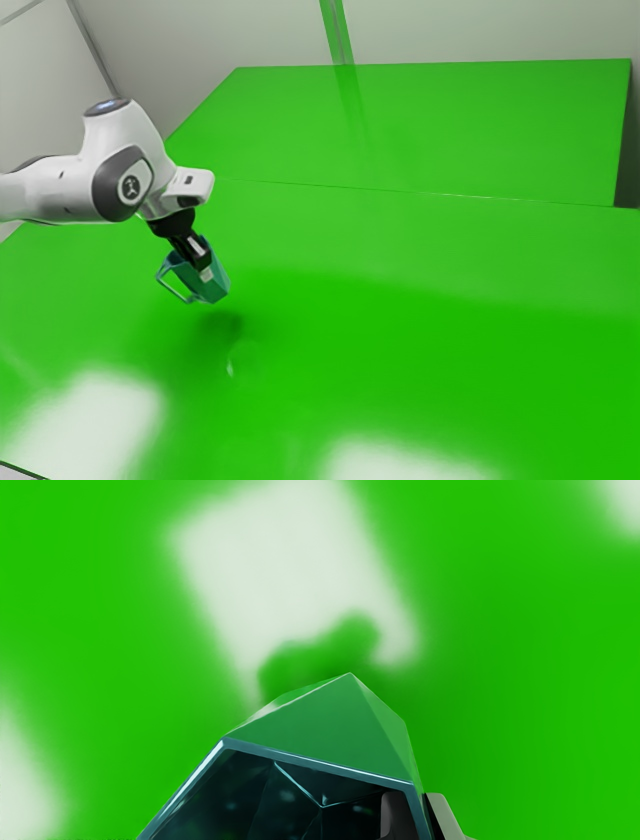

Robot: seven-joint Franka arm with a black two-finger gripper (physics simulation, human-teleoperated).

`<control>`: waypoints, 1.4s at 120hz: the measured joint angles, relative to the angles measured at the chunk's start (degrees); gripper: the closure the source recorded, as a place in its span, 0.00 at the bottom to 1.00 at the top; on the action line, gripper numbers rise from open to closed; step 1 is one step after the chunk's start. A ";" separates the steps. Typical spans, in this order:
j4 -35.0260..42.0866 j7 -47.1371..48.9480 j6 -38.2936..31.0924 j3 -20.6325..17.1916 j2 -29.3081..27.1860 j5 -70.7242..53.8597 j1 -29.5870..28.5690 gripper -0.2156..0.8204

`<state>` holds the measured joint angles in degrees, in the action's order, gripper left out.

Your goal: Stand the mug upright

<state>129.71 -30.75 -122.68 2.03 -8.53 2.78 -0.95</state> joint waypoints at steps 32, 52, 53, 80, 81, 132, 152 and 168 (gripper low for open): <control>2.95 7.99 -3.18 -1.46 -0.60 -3.05 1.09 0.96; 4.18 12.37 -4.46 -1.73 -0.39 -3.53 1.46 0.96; 4.25 12.57 -4.52 -1.75 -0.37 -3.54 1.48 0.96; 5.75 17.40 -6.05 -2.15 -0.01 -3.71 2.39 0.96; 5.81 17.57 -6.09 -2.17 0.01 -3.71 2.41 0.96; 7.07 23.81 -9.46 -2.28 2.57 -3.85 3.49 0.96; 7.08 25.34 -10.37 -2.28 3.45 -3.99 3.62 0.96; 7.07 26.32 -10.71 -2.28 4.00 -4.21 3.68 0.96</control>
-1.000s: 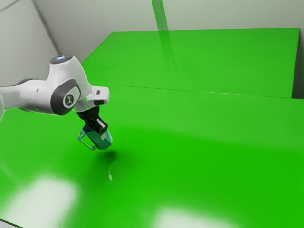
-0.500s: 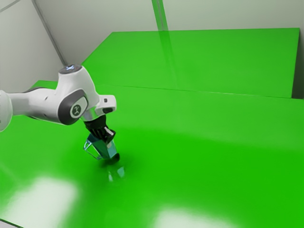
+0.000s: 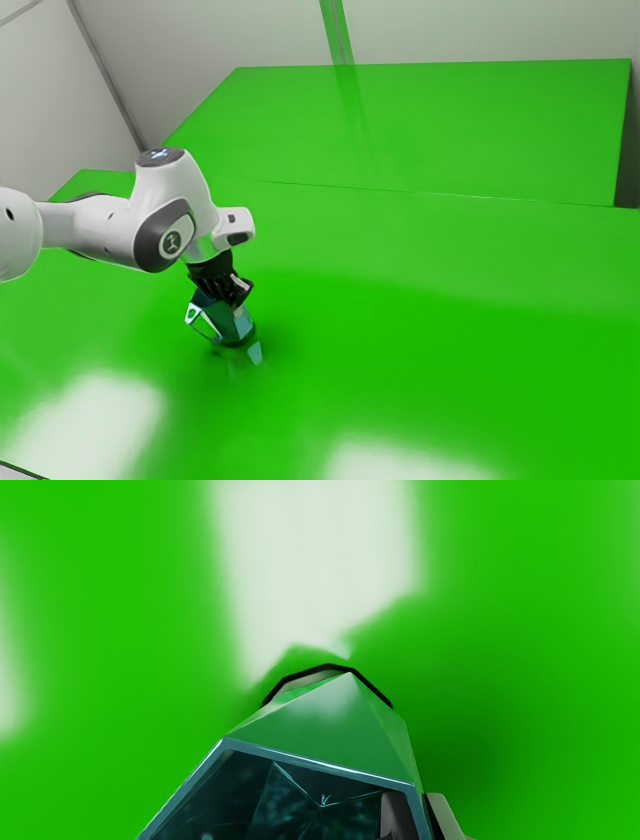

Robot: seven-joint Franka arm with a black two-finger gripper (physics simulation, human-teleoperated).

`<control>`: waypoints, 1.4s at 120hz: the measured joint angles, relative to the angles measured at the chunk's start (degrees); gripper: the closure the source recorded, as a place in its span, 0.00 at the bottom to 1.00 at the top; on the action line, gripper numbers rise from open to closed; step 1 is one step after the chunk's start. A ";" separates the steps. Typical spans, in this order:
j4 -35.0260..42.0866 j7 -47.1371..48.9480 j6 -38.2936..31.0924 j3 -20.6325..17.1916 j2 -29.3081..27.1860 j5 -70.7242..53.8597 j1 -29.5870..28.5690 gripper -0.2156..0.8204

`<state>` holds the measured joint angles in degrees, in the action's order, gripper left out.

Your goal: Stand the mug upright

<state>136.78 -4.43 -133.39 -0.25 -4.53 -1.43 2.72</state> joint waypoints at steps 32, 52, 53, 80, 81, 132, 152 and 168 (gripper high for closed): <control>0.06 0.95 -0.69 -0.01 0.44 0.40 0.43 0.72; -0.05 0.98 -0.71 -0.01 -1.99 0.65 0.65 0.45; -0.07 0.98 -0.70 -0.01 -2.16 0.66 0.69 0.44; -0.61 0.99 -0.05 -0.01 -6.80 0.86 2.25 0.30; -0.72 0.99 0.07 -0.01 -6.90 0.88 2.26 0.30; -16.23 1.06 15.03 0.03 -4.62 1.45 2.11 0.23; -23.30 1.10 20.97 -0.37 -1.35 1.54 1.39 0.23; -27.93 1.13 25.10 -3.05 0.87 1.52 -1.35 0.23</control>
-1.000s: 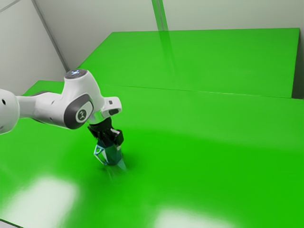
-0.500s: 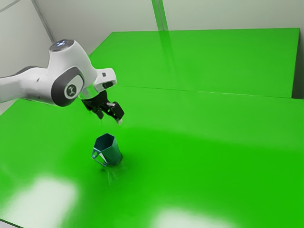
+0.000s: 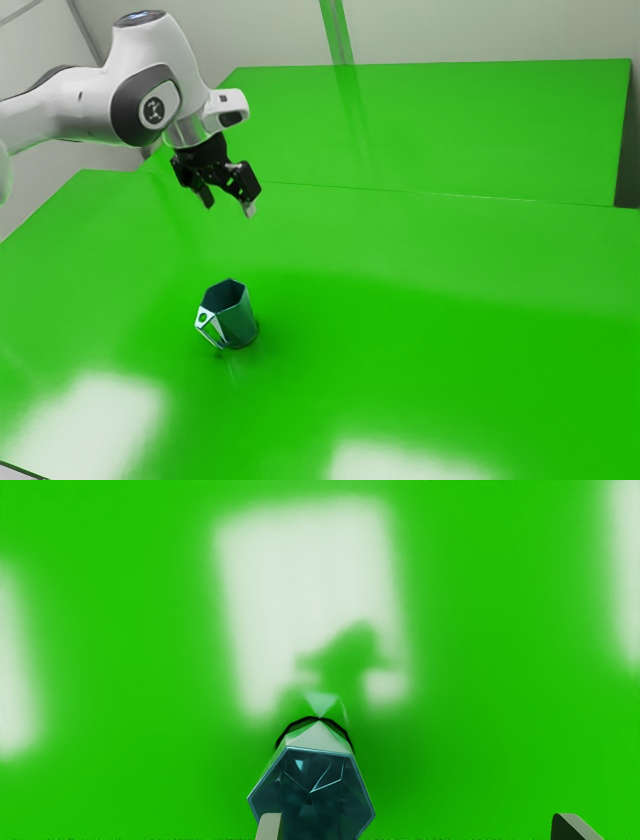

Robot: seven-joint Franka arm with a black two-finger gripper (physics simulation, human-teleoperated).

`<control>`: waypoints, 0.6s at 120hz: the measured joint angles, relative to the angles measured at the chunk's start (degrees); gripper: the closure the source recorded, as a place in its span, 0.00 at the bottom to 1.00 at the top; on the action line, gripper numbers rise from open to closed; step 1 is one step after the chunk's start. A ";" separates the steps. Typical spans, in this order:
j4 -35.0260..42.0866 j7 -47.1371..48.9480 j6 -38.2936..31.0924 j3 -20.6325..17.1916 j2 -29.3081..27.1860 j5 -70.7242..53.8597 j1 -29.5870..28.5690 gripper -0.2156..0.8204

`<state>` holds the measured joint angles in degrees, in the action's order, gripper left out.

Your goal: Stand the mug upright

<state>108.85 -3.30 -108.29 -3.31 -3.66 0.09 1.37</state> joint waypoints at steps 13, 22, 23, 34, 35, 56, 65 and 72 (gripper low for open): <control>-2.85 0.02 2.72 -1.25 0.82 0.00 -1.17 0.23; -5.09 0.03 4.52 -1.39 1.15 -0.02 -1.25 0.23; -5.31 0.03 4.71 -1.40 1.18 -0.03 -1.26 0.23; -7.94 0.05 6.84 -1.38 1.71 -0.10 -1.20 0.23; -8.25 0.05 7.06 -1.38 1.78 -0.11 -1.19 0.23; -13.49 0.06 11.40 -1.31 3.17 -0.33 -1.10 0.22; -15.36 0.06 13.09 -1.29 3.60 -0.46 -1.09 0.22; -16.67 0.06 14.32 -1.31 3.87 -0.55 -1.12 0.22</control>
<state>92.18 -3.24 -93.96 -4.62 0.21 -0.46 0.25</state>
